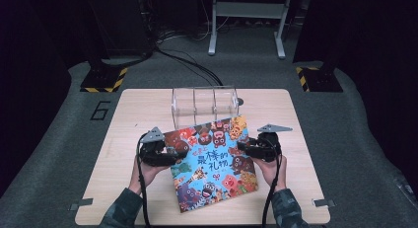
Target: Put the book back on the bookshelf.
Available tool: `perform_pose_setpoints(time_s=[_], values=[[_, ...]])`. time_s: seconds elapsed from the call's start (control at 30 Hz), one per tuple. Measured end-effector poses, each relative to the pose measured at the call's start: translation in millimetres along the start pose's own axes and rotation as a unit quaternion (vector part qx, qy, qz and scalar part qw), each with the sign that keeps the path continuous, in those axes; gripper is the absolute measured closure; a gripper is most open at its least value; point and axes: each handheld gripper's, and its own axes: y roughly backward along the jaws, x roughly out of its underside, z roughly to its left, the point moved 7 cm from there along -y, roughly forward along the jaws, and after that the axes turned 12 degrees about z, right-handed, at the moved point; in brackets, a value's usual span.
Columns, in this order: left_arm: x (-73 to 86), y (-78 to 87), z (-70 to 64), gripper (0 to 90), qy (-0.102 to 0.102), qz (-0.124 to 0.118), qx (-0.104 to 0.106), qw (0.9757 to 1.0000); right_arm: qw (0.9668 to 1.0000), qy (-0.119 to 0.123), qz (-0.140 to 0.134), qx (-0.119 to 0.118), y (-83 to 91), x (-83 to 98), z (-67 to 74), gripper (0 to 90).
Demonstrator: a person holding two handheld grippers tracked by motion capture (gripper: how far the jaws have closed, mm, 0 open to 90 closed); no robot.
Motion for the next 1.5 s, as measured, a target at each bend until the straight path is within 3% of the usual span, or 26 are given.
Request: perform_pose_setpoints(time_s=[0.33, 0.53, 0.93, 1.1, 1.33, 1.5], values=[[-12.5, 14.8, -4.3, 43.9, -0.037, -0.006, -0.028, 0.9989, 0.9994, 0.017, -0.024, 0.020, 8.4, -12.2, 3.3, 52.4], [-15.9, 21.6, -6.7, 47.1, -0.045, -0.015, -0.040, 0.9981, 0.9991, 0.019, -0.033, 0.020, 9.9, -17.7, 5.0, 52.0], [-19.9, 31.9, -12.0, 52.5, -0.058, -0.026, -0.037, 0.9973, 0.9980, 0.029, -0.036, 0.044, 10.5, -25.2, 7.2, 50.6], [-22.7, 37.1, -16.7, 55.4, -0.074, -0.035, -0.038, 0.9959, 0.9982, 0.028, -0.036, 0.040, 10.9, -28.4, 7.6, 49.9], [-24.9, 42.4, -21.4, 57.9, -0.097, -0.035, -0.041, 0.9938, 0.9976, 0.031, -0.036, 0.051, 10.6, -33.5, 8.2, 49.3], [-24.5, 44.8, -20.2, 60.8, -0.101, -0.042, -0.049, 0.9928, 0.9961, 0.046, -0.045, 0.061, 12.5, -38.6, 12.1, 49.3]])
